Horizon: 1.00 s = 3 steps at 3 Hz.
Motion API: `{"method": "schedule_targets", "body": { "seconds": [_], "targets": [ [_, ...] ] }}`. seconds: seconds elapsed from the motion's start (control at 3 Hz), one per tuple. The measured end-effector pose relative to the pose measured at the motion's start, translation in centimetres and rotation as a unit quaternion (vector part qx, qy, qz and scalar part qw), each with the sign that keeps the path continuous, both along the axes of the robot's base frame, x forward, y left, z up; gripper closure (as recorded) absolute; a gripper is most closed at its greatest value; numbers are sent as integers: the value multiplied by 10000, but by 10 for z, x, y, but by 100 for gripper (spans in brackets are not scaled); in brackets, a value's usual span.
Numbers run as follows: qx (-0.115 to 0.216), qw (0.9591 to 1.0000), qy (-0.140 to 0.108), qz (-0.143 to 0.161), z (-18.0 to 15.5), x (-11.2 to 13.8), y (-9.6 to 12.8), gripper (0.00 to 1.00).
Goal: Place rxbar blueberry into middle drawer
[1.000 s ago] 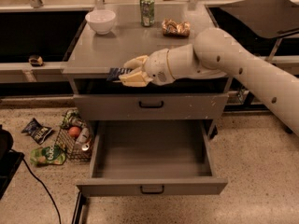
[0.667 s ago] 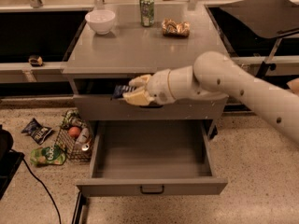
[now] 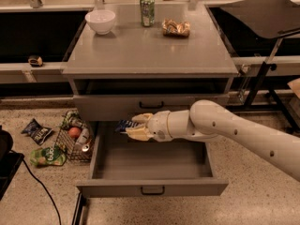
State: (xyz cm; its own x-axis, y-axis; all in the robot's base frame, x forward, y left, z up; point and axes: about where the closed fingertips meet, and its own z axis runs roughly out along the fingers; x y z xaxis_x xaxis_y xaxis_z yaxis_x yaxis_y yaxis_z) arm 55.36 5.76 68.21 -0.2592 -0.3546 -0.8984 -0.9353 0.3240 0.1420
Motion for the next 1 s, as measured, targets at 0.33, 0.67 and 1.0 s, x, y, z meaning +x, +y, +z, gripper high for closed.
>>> {"method": "schedule_targets", "body": {
  "seconds": [0.33, 0.67, 1.0],
  "targets": [
    [0, 10000, 0, 0, 0, 0, 0, 100],
    [-207, 9993, 193, -234, -41, 5, 0, 100],
    [-317, 9970, 435, -562, -105, 9, -2, 100]
  ]
}}
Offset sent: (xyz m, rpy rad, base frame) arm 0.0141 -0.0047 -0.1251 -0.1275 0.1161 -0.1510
